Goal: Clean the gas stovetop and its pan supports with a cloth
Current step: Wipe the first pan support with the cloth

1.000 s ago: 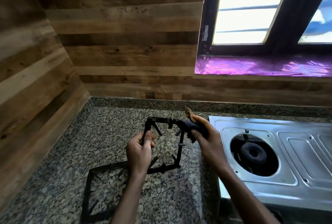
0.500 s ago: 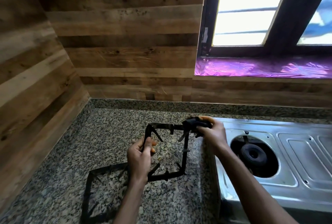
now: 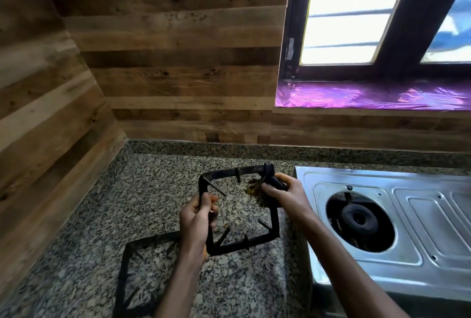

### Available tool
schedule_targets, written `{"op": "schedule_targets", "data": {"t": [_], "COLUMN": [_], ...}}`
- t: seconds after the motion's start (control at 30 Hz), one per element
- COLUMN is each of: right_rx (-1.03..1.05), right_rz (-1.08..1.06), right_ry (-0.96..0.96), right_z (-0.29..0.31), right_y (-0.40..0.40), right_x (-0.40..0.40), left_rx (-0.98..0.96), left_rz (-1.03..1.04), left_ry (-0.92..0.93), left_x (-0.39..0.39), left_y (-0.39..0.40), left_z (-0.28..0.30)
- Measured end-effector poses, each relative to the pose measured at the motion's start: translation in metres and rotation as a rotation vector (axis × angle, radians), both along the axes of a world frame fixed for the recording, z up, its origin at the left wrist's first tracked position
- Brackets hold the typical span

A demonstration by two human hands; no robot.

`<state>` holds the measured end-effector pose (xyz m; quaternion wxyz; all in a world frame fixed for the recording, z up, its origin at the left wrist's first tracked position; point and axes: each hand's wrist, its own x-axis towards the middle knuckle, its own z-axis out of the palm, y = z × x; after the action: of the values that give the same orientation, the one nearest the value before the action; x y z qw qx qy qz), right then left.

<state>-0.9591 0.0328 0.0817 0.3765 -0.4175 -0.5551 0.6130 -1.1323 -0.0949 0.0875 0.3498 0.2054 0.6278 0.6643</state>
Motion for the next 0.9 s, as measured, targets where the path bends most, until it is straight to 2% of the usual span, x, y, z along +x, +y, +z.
{"op": "schedule_targets", "data": {"t": [0.2,0.33,0.43,0.57,0.7,0.77,0.9], "right_rx": [0.075,0.166,0.192,0.206,0.163,0.174,0.221], "right_rz": [0.164,0.245,0.306,0.366,0.324,0.233,0.031], "right_ry": [-0.070,-0.152,-0.174,-0.158,-0.050,-0.011,-0.107], "right_z": [0.010,0.017,0.023,0.029,0.025,0.021,0.004], "right_y": [-0.005,-0.006,-0.003,0.000,-0.003,-0.002,0.007], "right_x": [-0.002,-0.005,-0.003,-0.002,-0.004,-0.002,0.022], "left_rx": [-0.093,-0.220,-0.210,-0.108,-0.091,-0.102,-0.130], "left_rz": [-0.028,-0.070,-0.188,-0.361,-0.320,-0.250,-0.089], "left_ry": [-0.036,0.155,0.320,0.317,0.408,0.439,0.309], "left_x": [-0.010,-0.013,-0.021,-0.036,-0.034,-0.028,-0.028], "left_y": [-0.001,-0.006,-0.012,-0.011,-0.008,-0.007,-0.009], "left_z": [-0.012,-0.012,-0.002,0.005,0.008,0.008,0.006]}}
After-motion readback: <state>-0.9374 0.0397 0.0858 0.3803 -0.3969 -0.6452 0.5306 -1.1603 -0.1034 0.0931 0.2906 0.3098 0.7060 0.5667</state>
